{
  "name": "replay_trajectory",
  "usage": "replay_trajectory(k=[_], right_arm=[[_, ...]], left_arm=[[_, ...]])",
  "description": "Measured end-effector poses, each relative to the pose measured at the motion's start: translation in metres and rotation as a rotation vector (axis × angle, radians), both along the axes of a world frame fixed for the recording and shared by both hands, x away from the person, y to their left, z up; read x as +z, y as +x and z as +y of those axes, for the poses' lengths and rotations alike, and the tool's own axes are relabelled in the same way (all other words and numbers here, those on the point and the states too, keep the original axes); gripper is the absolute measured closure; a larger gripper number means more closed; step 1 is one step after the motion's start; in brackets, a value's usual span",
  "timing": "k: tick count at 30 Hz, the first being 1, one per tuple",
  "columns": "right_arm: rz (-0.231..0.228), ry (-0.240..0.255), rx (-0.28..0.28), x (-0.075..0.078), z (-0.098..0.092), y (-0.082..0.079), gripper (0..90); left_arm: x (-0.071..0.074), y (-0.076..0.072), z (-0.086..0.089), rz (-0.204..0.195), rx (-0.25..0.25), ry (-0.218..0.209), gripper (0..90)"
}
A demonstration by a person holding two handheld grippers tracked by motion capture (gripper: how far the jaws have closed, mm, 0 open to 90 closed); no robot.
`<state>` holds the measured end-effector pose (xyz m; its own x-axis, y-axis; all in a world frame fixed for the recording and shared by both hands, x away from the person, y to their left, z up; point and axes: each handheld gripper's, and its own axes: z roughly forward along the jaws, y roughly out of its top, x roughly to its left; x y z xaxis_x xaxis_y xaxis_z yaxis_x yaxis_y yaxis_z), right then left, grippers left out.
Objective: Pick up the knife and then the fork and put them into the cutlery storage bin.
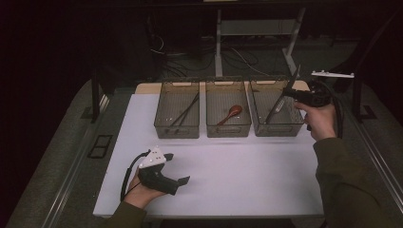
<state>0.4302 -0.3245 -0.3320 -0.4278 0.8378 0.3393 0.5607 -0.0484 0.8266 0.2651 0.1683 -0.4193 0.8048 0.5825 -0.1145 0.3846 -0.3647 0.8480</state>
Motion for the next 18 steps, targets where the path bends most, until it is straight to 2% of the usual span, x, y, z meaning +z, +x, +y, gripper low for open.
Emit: replay_trajectory(k=[13,18], right_arm=[[0.104,0.040,0.059,-0.030,0.007,0.005,88.6],[0.104,0.054,0.044,-0.036,0.004,0.010,87.3]], left_arm=[[-0.001,0.001,0.004,0.012,0.009,0.013,0.0],[-0.002,0.003,0.005,0.017,0.012,0.022,0.0]])
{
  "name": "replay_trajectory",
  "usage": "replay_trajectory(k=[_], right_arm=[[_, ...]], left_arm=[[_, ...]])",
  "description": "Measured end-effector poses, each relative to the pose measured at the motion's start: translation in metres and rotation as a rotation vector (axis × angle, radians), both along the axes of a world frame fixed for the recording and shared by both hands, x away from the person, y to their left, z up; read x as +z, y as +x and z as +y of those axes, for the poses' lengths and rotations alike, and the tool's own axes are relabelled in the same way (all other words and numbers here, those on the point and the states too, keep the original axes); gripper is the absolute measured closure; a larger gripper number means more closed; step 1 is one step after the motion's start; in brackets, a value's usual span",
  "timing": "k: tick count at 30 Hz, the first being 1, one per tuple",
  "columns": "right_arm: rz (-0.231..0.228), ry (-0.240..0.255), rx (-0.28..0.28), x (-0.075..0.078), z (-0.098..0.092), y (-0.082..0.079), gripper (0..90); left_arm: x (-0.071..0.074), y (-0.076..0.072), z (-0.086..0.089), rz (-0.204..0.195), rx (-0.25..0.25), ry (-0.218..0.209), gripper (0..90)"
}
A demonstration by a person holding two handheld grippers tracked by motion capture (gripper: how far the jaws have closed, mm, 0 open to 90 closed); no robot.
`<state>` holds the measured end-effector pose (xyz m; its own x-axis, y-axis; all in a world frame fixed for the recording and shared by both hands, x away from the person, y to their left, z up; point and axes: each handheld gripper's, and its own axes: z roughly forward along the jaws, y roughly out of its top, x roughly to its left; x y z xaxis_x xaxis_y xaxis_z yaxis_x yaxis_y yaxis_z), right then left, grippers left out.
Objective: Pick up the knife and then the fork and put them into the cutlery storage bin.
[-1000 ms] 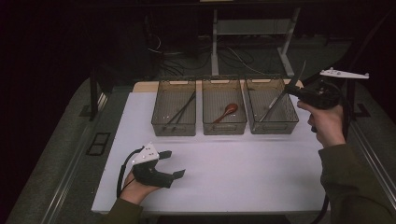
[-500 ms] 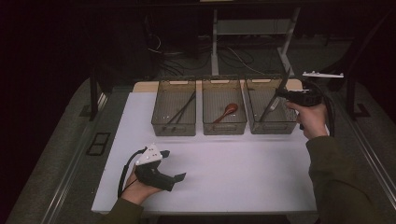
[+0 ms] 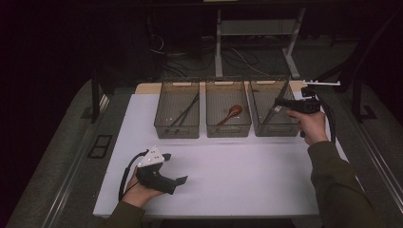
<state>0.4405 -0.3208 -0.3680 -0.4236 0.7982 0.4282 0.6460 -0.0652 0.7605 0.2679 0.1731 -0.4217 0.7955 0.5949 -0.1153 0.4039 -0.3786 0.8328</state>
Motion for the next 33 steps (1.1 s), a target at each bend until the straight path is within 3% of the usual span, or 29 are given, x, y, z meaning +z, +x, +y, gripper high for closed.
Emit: replay_trajectory(k=[5,10,14,16,20,25,28,33], right_arm=[[0.005,-0.125,-0.054,-0.007,-0.005,0.008,80.0],[0.043,-0.189,-0.080,-0.017,-0.010,0.017,73.0],[0.064,-0.289,-0.084,-0.023,-0.012,0.020,60.7],[0.088,-0.294,-0.084,-0.023,-0.014,0.020,57.4],[0.077,-0.273,-0.086,-0.017,-0.020,0.014,55.8],[0.057,-0.254,-0.073,-0.009,-0.022,0.004,43.1],[0.016,-0.231,-0.052,-0.003,-0.021,-0.007,37.4],[-0.066,-0.236,0.008,0.007,-0.015,-0.030,32.3]], left_arm=[[0.000,0.000,0.000,0.003,0.002,0.003,0.0],[-0.001,0.002,0.000,0.005,0.002,0.009,0.0],[-0.002,0.002,0.001,0.007,0.013,0.008,0.0],[-0.002,0.003,0.002,0.010,0.014,0.011,0.0],[-0.002,0.002,0.002,0.007,0.015,0.013,0.0],[-0.002,0.002,0.001,0.003,0.013,0.016,0.0],[-0.003,0.002,0.001,0.005,0.009,0.026,0.0],[-0.003,0.002,0.001,0.005,0.003,0.028,0.0]])
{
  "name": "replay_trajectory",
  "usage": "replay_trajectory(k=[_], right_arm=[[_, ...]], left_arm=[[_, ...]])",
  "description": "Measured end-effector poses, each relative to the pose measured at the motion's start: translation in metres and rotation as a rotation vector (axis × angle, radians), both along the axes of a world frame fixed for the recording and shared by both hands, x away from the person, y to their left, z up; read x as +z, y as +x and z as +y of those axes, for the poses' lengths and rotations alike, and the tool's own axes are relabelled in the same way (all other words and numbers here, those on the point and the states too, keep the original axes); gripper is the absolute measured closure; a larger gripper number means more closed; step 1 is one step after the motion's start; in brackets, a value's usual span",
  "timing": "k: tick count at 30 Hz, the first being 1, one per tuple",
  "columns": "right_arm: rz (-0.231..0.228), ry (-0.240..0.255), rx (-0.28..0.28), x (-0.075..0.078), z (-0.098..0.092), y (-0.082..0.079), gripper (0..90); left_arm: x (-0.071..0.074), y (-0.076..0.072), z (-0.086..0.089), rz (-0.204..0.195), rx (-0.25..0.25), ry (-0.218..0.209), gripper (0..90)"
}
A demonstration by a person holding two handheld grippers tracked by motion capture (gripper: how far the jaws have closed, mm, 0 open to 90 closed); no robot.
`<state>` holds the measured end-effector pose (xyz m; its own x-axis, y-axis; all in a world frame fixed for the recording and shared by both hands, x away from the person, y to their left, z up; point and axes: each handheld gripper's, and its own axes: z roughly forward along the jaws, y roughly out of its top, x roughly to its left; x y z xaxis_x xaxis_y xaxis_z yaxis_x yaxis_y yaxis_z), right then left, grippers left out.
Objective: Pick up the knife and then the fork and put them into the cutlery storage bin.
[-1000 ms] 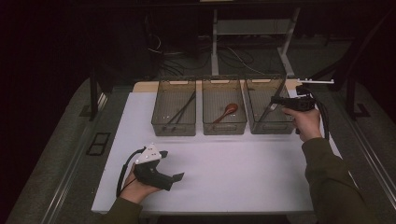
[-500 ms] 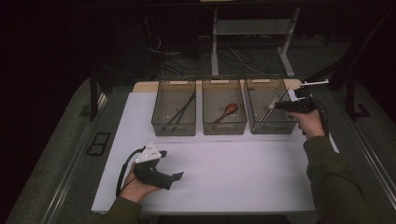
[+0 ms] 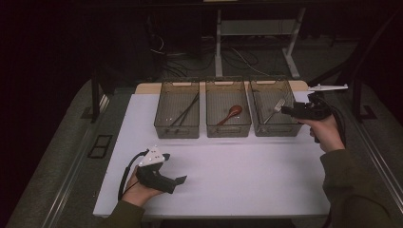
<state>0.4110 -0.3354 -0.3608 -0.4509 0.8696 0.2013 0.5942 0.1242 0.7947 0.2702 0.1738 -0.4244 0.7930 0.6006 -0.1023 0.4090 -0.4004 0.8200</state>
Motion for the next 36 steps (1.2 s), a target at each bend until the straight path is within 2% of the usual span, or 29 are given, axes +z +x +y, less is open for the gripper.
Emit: replay_trajectory(k=[5,9,14,27,36], right_arm=[[-0.049,0.018,0.058,0.008,0.006,-0.022,28.7],[-0.082,0.005,0.087,0.007,0.011,-0.037,28.1],[-0.105,0.019,0.128,0.005,0.016,-0.055,27.2],[-0.132,0.018,0.179,-0.013,0.031,-0.088,21.4],[-0.126,-0.003,0.203,-0.037,0.042,-0.108,19.7]], left_arm=[[0.001,-0.001,-0.001,-0.006,-0.011,0.001,0.0],[0.001,-0.001,-0.001,-0.008,-0.020,0.001,0.0],[0.000,-0.002,-0.002,-0.007,-0.026,0.001,0.0],[0.000,-0.003,-0.005,-0.014,-0.038,0.002,0.0],[0.001,-0.004,-0.005,-0.016,-0.044,-0.001,0.0]])
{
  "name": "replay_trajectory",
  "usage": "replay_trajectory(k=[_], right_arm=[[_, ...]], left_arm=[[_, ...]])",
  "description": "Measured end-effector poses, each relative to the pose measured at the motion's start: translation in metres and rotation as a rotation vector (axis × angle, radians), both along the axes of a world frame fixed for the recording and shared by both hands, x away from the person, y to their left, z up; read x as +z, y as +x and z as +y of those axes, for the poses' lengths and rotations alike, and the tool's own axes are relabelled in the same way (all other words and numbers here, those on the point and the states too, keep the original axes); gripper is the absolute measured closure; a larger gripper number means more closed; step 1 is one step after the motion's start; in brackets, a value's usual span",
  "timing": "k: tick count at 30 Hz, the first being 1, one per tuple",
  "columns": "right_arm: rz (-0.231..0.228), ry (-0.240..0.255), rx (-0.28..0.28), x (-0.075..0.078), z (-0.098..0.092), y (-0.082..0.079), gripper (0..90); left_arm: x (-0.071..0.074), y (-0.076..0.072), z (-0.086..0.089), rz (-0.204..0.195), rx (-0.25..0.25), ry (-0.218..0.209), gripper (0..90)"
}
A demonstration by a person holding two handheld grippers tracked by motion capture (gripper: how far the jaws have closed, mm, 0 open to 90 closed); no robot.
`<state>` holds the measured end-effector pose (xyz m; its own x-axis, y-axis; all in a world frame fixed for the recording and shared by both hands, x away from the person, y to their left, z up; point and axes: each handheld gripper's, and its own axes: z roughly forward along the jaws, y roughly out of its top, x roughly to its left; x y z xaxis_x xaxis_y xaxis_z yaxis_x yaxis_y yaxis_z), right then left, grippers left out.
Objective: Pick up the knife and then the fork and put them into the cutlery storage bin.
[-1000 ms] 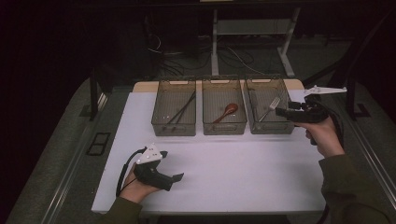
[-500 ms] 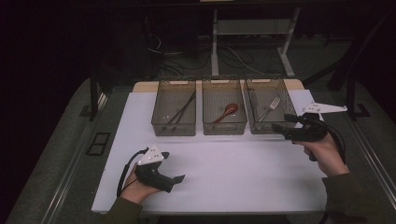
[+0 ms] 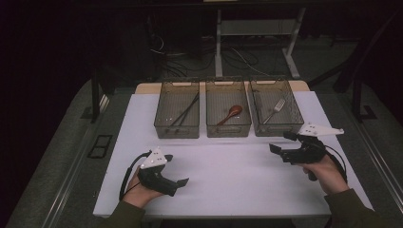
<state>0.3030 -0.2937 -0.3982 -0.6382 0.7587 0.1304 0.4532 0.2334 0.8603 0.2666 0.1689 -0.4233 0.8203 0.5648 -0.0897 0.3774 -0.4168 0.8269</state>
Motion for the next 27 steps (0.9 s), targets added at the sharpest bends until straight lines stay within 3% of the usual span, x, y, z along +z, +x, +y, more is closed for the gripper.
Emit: replay_trajectory(k=[8,21,23,27], right_arm=[[0.006,0.012,-0.003,-0.017,0.001,-0.016,19.2],[0.010,-0.016,0.033,-0.035,0.006,-0.037,17.6],[0.017,-0.009,0.039,-0.037,0.005,-0.039,12.4],[0.027,-0.026,0.057,-0.042,0.007,-0.044,12.2]], left_arm=[[0.001,0.000,0.001,-0.001,0.000,-0.003,0.0],[-0.002,0.002,0.003,0.001,-0.007,-0.015,0.0],[-0.002,0.002,0.003,0.000,-0.006,-0.017,0.0],[-0.002,0.003,0.003,-0.005,-0.011,-0.016,0.0]])
